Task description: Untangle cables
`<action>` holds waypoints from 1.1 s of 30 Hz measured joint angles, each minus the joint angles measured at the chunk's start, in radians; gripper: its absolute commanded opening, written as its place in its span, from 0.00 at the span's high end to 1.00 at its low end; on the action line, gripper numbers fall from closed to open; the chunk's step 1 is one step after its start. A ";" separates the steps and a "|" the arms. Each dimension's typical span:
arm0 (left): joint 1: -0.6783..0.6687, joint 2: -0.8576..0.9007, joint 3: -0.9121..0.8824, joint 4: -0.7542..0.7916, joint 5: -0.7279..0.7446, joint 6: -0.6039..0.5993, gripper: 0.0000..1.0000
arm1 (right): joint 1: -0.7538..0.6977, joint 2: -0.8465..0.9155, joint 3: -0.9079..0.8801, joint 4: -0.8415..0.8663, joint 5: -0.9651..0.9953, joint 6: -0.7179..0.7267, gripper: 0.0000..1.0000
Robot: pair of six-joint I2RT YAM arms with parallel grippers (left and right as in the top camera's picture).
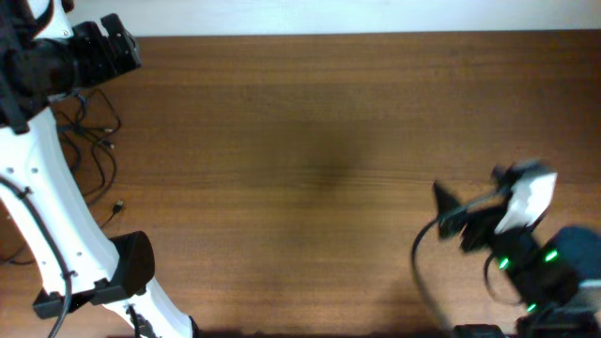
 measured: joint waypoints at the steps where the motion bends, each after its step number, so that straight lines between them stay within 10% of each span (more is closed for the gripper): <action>1: 0.000 0.002 -0.002 0.000 0.000 0.000 0.01 | 0.002 -0.096 -0.143 0.134 0.000 -0.001 0.01; 5: 0.000 0.002 -0.003 -0.002 0.000 0.000 0.01 | 0.003 -0.377 -0.594 0.511 0.033 0.000 0.01; 9: 0.000 0.002 -0.003 0.000 0.001 0.000 0.01 | 0.003 -0.496 -0.723 0.523 0.126 -0.001 0.01; 33: 0.000 0.002 -0.003 -0.001 -0.008 0.000 0.01 | 0.003 -0.502 -0.778 0.528 0.180 0.000 0.01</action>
